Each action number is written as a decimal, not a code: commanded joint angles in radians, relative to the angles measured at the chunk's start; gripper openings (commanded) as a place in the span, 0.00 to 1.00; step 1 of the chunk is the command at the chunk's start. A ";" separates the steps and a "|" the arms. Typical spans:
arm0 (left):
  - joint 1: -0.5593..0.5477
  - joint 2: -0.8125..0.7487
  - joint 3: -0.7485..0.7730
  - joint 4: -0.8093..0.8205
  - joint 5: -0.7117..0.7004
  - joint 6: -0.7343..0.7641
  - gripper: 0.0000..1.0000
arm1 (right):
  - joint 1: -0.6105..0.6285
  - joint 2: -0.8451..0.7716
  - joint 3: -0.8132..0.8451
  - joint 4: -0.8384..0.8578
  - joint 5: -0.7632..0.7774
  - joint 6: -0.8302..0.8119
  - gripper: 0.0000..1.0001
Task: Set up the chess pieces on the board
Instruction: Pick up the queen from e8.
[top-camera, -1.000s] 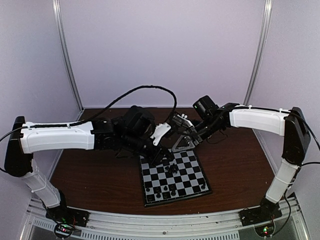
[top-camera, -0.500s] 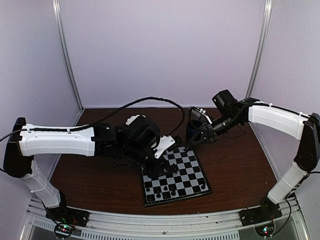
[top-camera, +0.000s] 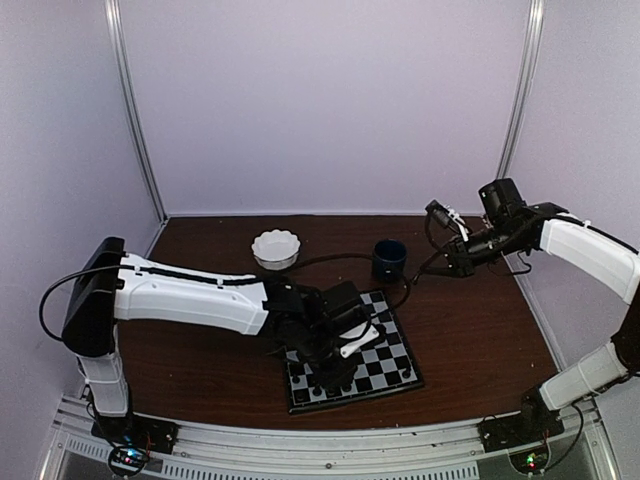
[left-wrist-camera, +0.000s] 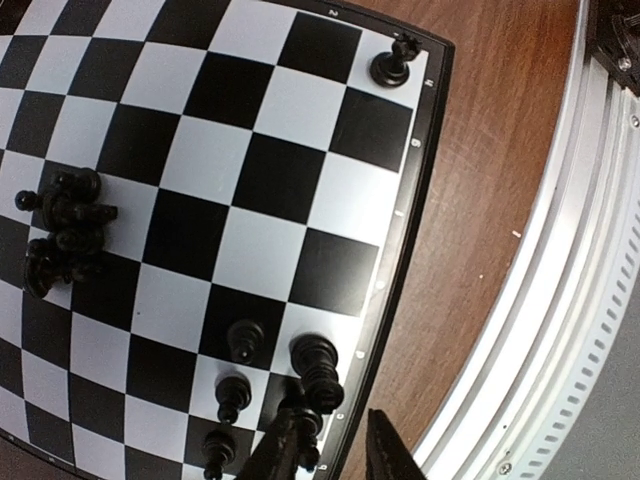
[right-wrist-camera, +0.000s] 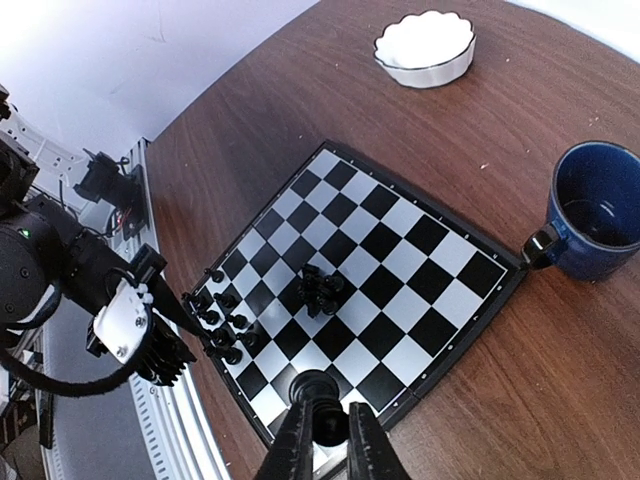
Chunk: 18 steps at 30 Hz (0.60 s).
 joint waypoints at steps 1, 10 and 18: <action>-0.006 0.024 0.059 -0.039 -0.032 -0.014 0.24 | -0.024 -0.046 -0.014 0.042 0.012 -0.003 0.11; -0.007 0.072 0.107 -0.050 -0.005 -0.009 0.10 | -0.047 -0.055 -0.025 0.052 -0.013 -0.001 0.12; -0.007 0.084 0.147 -0.069 0.001 -0.004 0.02 | -0.060 -0.062 -0.030 0.060 -0.026 -0.001 0.12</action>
